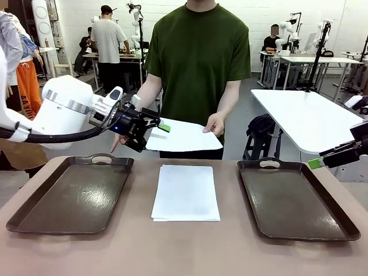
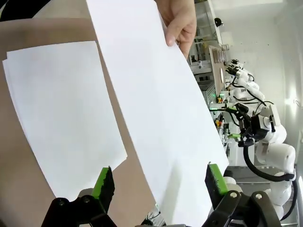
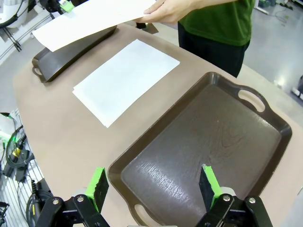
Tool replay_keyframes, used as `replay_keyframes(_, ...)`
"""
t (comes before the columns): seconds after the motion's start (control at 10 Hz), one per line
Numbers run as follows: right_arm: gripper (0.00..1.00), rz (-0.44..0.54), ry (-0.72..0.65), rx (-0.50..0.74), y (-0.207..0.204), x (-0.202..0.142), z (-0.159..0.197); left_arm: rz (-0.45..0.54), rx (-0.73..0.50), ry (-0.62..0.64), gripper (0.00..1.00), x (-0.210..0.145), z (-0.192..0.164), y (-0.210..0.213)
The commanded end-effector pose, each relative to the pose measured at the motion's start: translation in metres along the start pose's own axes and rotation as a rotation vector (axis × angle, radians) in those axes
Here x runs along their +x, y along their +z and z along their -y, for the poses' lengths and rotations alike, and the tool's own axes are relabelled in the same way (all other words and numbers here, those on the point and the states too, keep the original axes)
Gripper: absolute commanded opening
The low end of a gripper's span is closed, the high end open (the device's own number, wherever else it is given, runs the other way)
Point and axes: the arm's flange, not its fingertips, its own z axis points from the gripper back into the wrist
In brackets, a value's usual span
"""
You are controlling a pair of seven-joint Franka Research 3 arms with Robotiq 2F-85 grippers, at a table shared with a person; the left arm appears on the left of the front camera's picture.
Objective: Sort the A4 documents.
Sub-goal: Receive the A4 Paper.
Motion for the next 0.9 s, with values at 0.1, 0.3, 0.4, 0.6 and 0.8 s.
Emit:
replay_keyframes(0.1, 1.00, 0.018, 0.007, 0.018, -0.003, 0.000, 0.004, 0.017, -0.043, 0.090, 1.00, 0.026, -0.004, 0.004)
replay_keyframes(0.3, 1.00, 0.018, 0.007, 0.018, -0.003, 0.000, 0.004, 0.056, -0.124, 0.161, 1.00, 0.035, -0.014, 0.014)
replay_keyframes(0.4, 1.00, 0.018, 0.007, 0.018, -0.003, 0.000, 0.004, 0.063, -0.145, 0.178, 1.00, 0.037, -0.017, 0.018)
replay_keyframes(0.6, 1.00, 0.018, 0.007, 0.018, -0.003, 0.000, 0.004, -0.022, -0.267, 0.246, 1.00, 0.034, -0.026, 0.014)
replay_keyframes(0.8, 1.00, 0.018, 0.007, 0.018, -0.003, 0.000, 0.004, -0.022, -0.313, 0.213, 0.80, 0.030, -0.026, 0.009)
